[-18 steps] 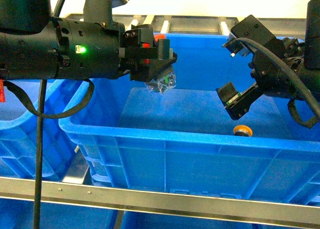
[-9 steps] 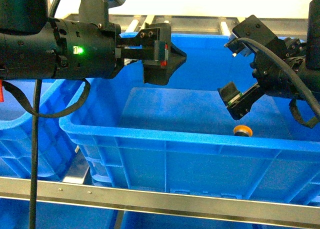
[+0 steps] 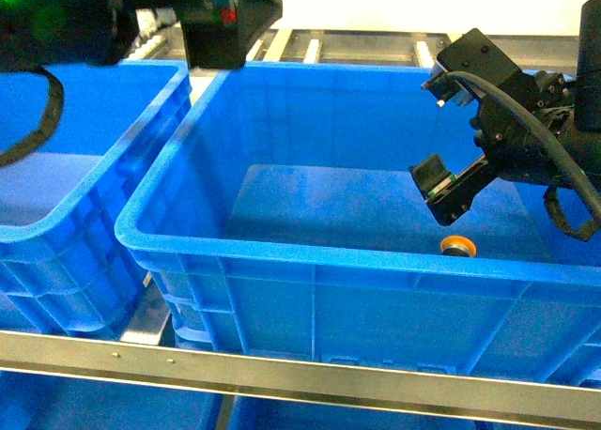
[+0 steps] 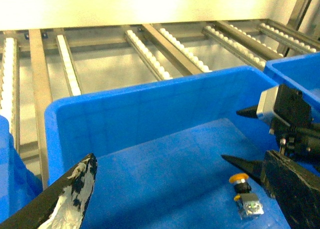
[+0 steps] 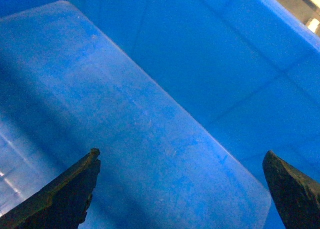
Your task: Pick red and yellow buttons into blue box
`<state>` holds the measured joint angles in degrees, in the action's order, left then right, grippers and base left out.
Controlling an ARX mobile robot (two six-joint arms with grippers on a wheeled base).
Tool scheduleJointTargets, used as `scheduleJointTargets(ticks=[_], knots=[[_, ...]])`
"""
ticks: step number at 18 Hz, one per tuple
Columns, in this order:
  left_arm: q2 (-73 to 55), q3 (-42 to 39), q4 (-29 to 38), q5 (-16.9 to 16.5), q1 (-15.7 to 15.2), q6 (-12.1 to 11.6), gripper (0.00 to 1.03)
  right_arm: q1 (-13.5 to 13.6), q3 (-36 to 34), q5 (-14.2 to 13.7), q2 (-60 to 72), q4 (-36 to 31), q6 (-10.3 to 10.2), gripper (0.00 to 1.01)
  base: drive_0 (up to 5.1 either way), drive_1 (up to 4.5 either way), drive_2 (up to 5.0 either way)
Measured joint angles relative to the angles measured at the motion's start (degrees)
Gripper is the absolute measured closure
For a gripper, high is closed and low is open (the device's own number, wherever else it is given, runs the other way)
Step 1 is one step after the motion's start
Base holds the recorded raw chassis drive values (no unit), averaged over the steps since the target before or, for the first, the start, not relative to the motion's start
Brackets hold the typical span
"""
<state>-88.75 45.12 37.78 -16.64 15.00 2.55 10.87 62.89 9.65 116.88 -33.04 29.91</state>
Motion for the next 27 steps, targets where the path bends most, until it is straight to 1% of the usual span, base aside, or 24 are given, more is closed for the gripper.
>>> scheduleJointTargets(ticks=[2, 3, 4, 5, 6, 7, 8, 9, 10, 12, 13, 14, 15, 16, 17, 18, 19, 20, 21, 22, 24, 27], knots=[[-1.42, 0.09, -0.92, -0.02, 0.15, -0.02, 0.05, 0.02, 0.0, 0.02, 0.0, 0.0, 0.0, 0.03, 0.0, 0.0, 0.0], [-1.88, -2.99, 7.48, 10.95, 1.81, -0.9, 0.14, 0.52, -1.9, -4.2, 0.44, -8.5, -2.54, 0.07, 0.0, 0.0, 0.0], [0.94, -8.46, 12.46, 21.62, 1.64, -1.51, 0.26, 0.63, -7.85, -13.73, -0.48, -21.2, -9.77, 0.2, 0.0, 0.0, 0.0], [4.76, -13.64, 14.8, 28.63, -0.55, -1.53, 0.39, -0.15, -15.72, -18.1, -3.65, -29.16, -18.25, 0.33, 0.0, 0.0, 0.0], [7.72, -17.05, 15.93, 29.66, -2.91, -1.53, 0.5, -1.62, -21.18, -18.38, -7.19, -33.55, -22.73, 0.44, 0.0, 0.0, 0.0], [10.21, -20.15, 16.39, 29.16, -4.11, -1.53, 0.61, -2.75, -25.38, -18.23, -11.37, -35.93, -25.79, 0.55, 0.0, 0.0, 0.0], [12.39, -23.3, 16.39, 27.56, -4.39, -1.55, 0.72, -3.37, -28.96, -17.73, -15.67, -34.86, -27.34, 0.66, 0.0, 0.0, 0.0], [14.51, -26.1, 16.33, 26.1, -4.85, -1.57, 0.83, -3.65, -32.92, -16.9, -19.47, -34.27, -28.09, 0.77, 0.0, 0.0, 0.0], [15.96, -27.61, 16.31, 25.38, -5.4, -1.57, 0.9, -4.09, -35.39, -16.39, -21.64, -34.25, -28.44, 0.84, 0.0, 0.0, 0.0], [18.14, -29.33, 16.28, 25.07, -6.43, -1.57, 0.99, -4.68, -37.99, -16.0, -24.0, -34.36, -28.68, 0.94, 0.0, 0.0, 0.0], [20.2, -30.82, 16.09, 24.52, -7.3, -1.66, 1.01, -5.05, -40.28, -15.54, -26.29, -34.38, -28.92, 1.0, 0.0, 0.0, 0.0], [22.14, -32.24, 15.67, 24.15, -8.15, -1.68, 1.01, -5.7, -42.42, -15.1, -28.52, -34.36, -29.05, 0.99, 0.0, 0.0, 0.0], [24.74, -34.21, 14.47, 23.34, -8.7, -1.68, 1.01, -5.73, -45.27, -14.38, -31.71, -34.05, -29.05, 0.99, 0.0, 0.0, 0.0], [27.76, -36.11, 13.16, 22.08, -9.29, -1.7, 1.01, -6.54, -48.13, -13.88, -35.32, -33.03, -29.05, 0.99, 0.0, 0.0, 0.0], [30.12, -37.27, 12.17, 21.59, -9.84, -1.7, 1.01, -7.21, -50.03, -13.73, -37.92, -32.09, -29.05, 0.99, 0.0, 0.0, 0.0], [32.11, -38.12, 11.1, 21.4, -10.4, -1.7, 1.01, -7.3, -51.52, -13.62, -40.19, -31.39, -29.09, 0.99, 0.0, 0.0, 0.0], [33.75, -38.75, 10.05, 20.83, -10.88, -1.7, 1.01, -8.85, -52.59, -11.23, -42.05, -30.45, -29.07, 0.99, 0.0, 0.0, 0.0], [35.82, -39.67, 8.98, 17.7, -13.27, -1.77, 1.01, -10.25, -53.75, -9.88, -44.39, -29.38, -29.07, 0.99, 0.0, 0.0, 0.0], [35.5, -41.31, 12.72, 17.11, -14.71, -1.77, 1.01, -10.8, -54.6, -9.9, -46.16, -28.5, -29.07, 0.99, 0.0, 0.0, 0.0], [36.44, -42.29, 11.3, 17.46, -15.39, -1.75, 1.01, -10.99, -55.87, -10.01, -48.98, -26.86, -29.11, 0.99, 0.0, 0.0, 0.0], [40.28, -44.0, 7.21, 16.48, -14.73, -1.79, 1.01, -10.88, -57.59, -9.62, -53.53, -23.93, -29.09, 0.99, 0.0, 0.0, 0.0], [48.0, -44.24, 1.77, 16.79, -15.04, -1.77, 1.01, -10.88, -59.74, -9.62, -61.16, -18.64, -29.09, 0.99, 0.0, 0.0, 0.0]])
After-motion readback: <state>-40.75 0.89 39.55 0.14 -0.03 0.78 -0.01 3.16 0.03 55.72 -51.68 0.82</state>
